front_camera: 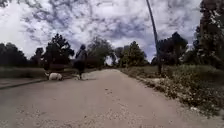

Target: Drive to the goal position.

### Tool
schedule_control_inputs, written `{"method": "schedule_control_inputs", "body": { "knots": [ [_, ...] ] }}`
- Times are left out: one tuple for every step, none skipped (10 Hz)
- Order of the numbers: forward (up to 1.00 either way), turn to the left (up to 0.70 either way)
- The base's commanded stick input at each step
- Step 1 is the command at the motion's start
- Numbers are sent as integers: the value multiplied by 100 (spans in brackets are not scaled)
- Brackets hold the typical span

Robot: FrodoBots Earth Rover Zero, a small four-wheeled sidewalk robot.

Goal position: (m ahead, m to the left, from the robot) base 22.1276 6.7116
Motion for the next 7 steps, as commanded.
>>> {"method": "schedule_control_inputs", "body": {
  "knots": [
    [70, 0],
    [70, 0],
    [70, 0],
    [70, 0],
    [70, 0],
    [70, 0],
    [70, 0]
  ]
}}
